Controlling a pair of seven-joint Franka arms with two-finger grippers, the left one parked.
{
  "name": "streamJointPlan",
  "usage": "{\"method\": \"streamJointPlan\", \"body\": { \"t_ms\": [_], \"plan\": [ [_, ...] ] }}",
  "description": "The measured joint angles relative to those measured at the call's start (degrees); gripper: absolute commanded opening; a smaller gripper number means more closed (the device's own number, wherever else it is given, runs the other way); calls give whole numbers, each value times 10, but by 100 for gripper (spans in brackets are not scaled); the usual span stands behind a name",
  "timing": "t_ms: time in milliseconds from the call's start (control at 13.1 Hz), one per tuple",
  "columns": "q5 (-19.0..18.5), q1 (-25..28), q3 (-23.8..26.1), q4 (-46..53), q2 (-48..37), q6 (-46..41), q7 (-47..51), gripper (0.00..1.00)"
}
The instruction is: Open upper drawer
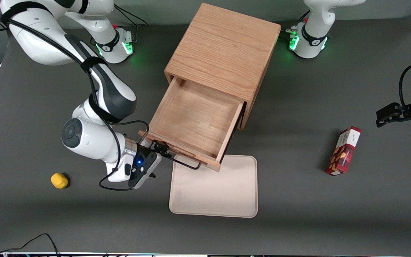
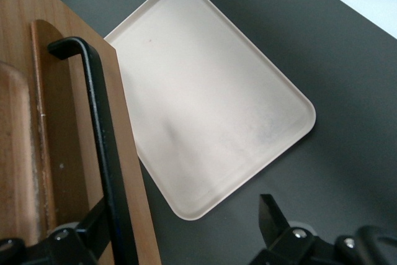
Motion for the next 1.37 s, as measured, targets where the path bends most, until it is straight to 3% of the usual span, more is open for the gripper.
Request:
{"method": "streamJointPlan", "body": {
  "t_ms": [457, 990, 1219, 1371],
  "plan": [
    [15, 1, 9, 26, -3, -46, 57, 100],
    [16, -10, 8, 161, -82, -299, 189, 100],
    [15, -8, -103, 150, -214, -393, 204, 100],
    [15, -7, -183, 94, -287, -396, 203, 100]
  ]
}}
